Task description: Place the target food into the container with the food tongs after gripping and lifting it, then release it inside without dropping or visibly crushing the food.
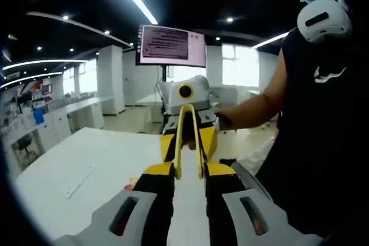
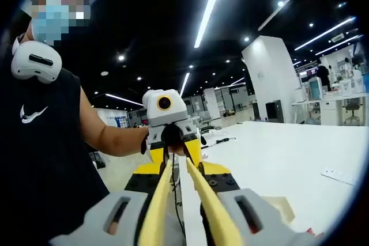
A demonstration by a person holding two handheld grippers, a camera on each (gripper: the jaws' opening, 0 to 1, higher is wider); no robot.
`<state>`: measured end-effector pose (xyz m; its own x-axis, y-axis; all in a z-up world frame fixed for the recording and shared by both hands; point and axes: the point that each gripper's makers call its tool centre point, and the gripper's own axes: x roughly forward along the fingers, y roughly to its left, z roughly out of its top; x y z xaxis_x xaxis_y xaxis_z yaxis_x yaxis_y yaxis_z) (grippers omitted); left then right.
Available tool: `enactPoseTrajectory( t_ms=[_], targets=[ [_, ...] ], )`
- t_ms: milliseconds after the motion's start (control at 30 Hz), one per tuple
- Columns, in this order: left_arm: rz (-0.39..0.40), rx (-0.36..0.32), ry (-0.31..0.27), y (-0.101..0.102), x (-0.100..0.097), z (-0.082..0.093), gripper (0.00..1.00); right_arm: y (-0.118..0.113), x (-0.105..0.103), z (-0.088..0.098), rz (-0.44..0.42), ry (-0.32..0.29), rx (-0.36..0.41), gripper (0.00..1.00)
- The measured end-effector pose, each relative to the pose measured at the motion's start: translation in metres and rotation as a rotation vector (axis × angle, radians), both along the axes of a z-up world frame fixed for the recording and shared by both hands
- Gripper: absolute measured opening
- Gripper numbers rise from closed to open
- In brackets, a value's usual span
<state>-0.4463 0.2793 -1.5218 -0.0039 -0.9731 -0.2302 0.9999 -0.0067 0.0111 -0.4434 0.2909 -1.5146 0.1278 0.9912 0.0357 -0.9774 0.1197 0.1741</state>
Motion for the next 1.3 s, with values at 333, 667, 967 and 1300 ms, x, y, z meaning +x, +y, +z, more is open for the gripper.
enactPoseTrajectory(
  t_ms=[333,667,967,1300],
  targets=[
    [0.091,-0.064,0.004,0.008,0.020,0.012,0.17,-0.010,0.018,0.007,-0.068,-0.027,0.037,0.22],
    [0.050,-0.090,0.085,0.009,0.012,0.011,0.12,-0.009,0.010,0.011,-0.026,-0.023,0.050,0.22],
    [0.048,-0.086,0.067,0.007,0.011,0.015,0.04,-0.008,0.006,0.013,-0.013,-0.056,0.056,0.21],
    [0.051,-0.071,0.077,0.001,0.007,0.010,0.08,-0.011,0.010,0.019,-0.045,0.033,0.090,0.20]
  ],
)
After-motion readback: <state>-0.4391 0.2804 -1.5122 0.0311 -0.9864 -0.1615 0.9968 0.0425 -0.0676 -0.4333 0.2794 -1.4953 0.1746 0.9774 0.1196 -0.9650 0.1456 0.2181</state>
